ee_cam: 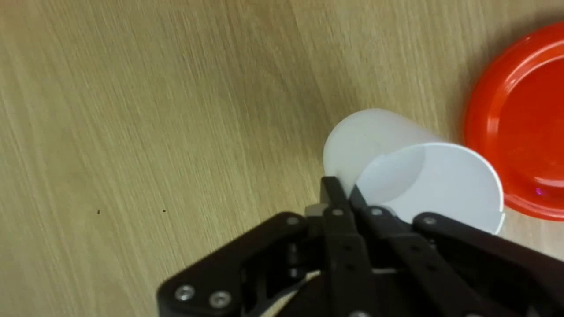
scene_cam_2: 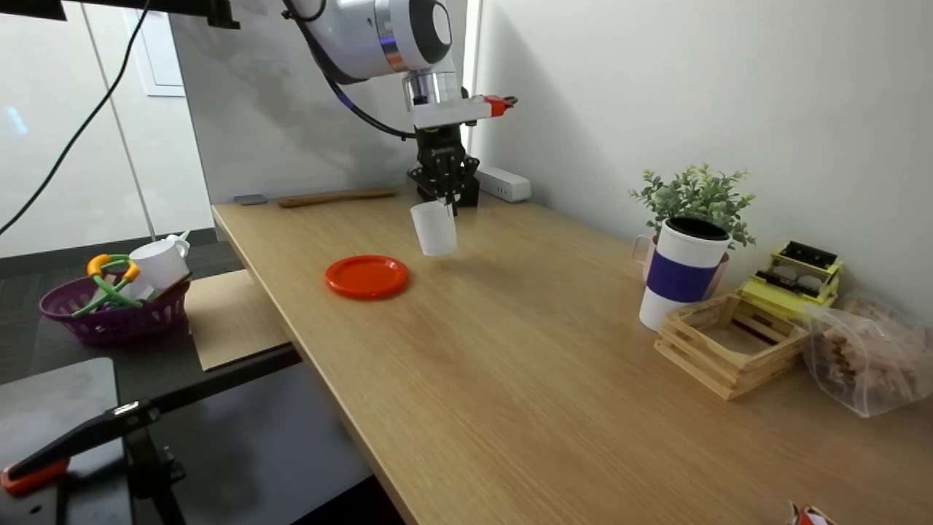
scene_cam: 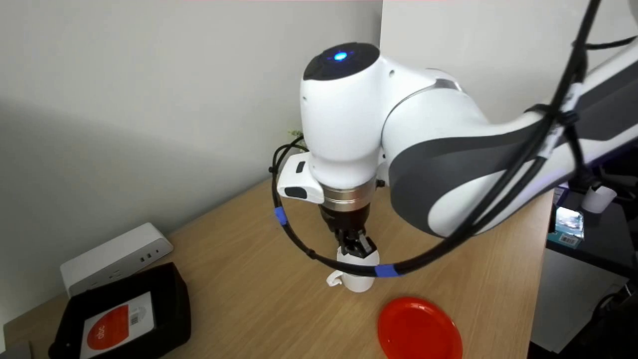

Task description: Get the white cup from the table and place it on the orange plate

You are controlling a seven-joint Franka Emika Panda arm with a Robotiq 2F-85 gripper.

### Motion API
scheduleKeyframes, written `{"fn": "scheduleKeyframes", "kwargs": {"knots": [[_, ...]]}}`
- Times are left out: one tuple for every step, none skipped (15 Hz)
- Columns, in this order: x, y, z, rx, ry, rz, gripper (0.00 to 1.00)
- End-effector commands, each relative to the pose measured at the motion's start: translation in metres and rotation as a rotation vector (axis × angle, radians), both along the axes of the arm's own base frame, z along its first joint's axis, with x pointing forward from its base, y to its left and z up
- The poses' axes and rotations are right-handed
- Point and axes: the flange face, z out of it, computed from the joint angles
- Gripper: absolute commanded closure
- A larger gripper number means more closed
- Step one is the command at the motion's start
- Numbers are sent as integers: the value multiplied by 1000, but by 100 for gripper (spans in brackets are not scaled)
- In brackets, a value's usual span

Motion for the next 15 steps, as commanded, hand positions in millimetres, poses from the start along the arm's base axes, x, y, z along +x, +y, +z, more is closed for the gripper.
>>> {"fn": "scheduleKeyframes", "kwargs": {"knots": [[-48,-14,23,-53,-53,-31,99],[-58,-17,26,-61,-57,-39,99],[-66,-21,30,-66,-61,-44,99],[-75,-25,33,-64,-59,-49,99],[-83,-29,35,-50,-53,-46,99],[-88,-32,37,-42,-47,-38,99],[-95,-36,39,-27,-43,-18,99],[-100,-39,40,-17,-44,-6,99],[-104,-43,39,-8,-44,12,99],[-108,-45,39,4,-44,32,99],[-111,-49,38,15,-41,52,99],[-113,-53,37,28,-39,84,99],[-113,-56,36,45,-31,115,99],[-112,-59,34,66,-20,150,99],[-111,-63,32,89,-4,186,99]]}}
